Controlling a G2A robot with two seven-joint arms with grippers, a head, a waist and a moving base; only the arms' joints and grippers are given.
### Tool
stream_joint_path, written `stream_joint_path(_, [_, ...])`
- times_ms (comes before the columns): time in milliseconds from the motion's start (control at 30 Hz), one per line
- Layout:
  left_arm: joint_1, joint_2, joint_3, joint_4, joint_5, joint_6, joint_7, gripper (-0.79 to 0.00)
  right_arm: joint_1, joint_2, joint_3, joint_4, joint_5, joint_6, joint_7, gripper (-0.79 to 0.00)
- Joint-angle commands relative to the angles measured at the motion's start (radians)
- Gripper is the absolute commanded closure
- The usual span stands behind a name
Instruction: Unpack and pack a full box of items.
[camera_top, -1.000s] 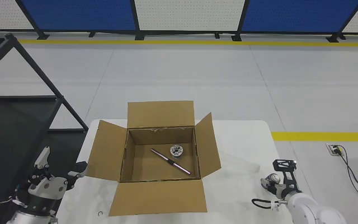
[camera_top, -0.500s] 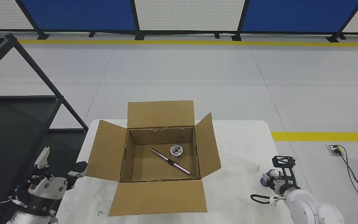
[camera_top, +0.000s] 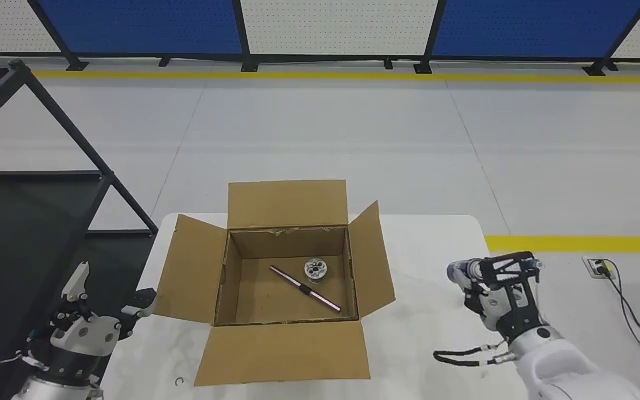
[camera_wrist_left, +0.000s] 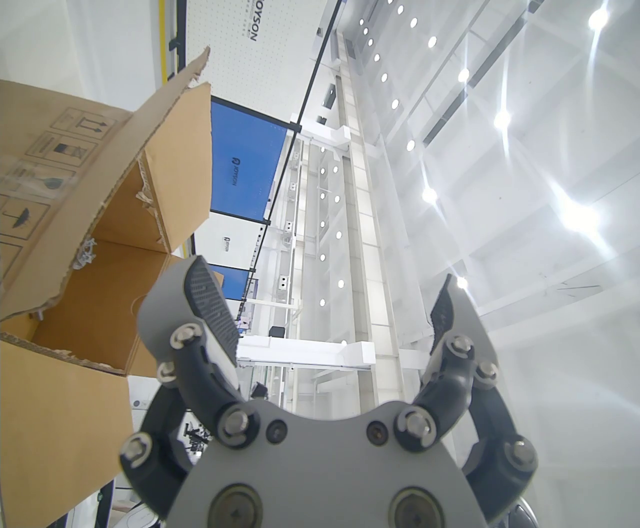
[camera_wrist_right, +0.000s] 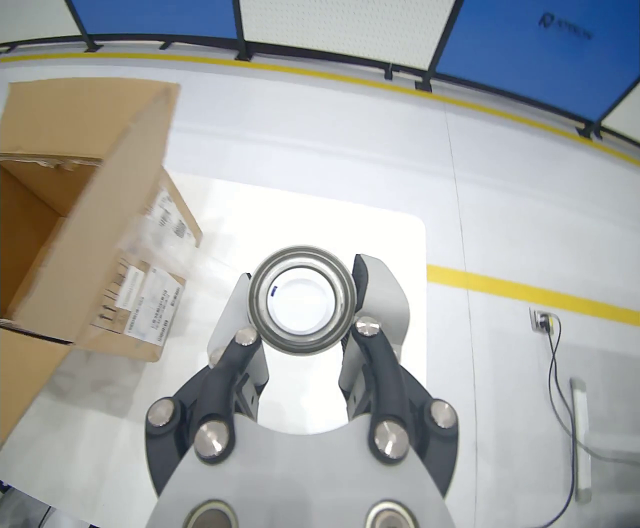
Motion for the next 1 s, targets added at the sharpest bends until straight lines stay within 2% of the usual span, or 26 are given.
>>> stream_joint_path(0, [0.0,0.0,0.0,0.0,0.0,0.0,0.0,-0.785,0.043,0.0,-0.053,-0.029,-0.034,-0.012,0.024,0.0])
stream_joint_path(167, [0.0,0.0,0.0,0.0,0.0,0.0,0.0,-0.785,0.168,-0.008,-0.196,-0.032,-0.006,-0.009,0.065,0.0])
stream_joint_path(400, [0.0,-0.002,-0.031,0.018,-0.031,-0.031,0.028,-0.785,0.402,-0.036,-0.436,0.086,0.001,0.043,0.131,0.0])
stream_joint_path(700, [0.003,-0.003,-0.085,0.042,-0.074,-0.045,0.038,-0.785,0.664,-0.094,-0.677,0.358,0.083,0.085,0.193,0.0])
stream_joint_path(967, [0.003,-0.003,-0.085,0.042,-0.074,-0.045,0.038,-0.785,0.804,-0.161,-0.851,0.638,0.152,0.114,0.132,0.0])
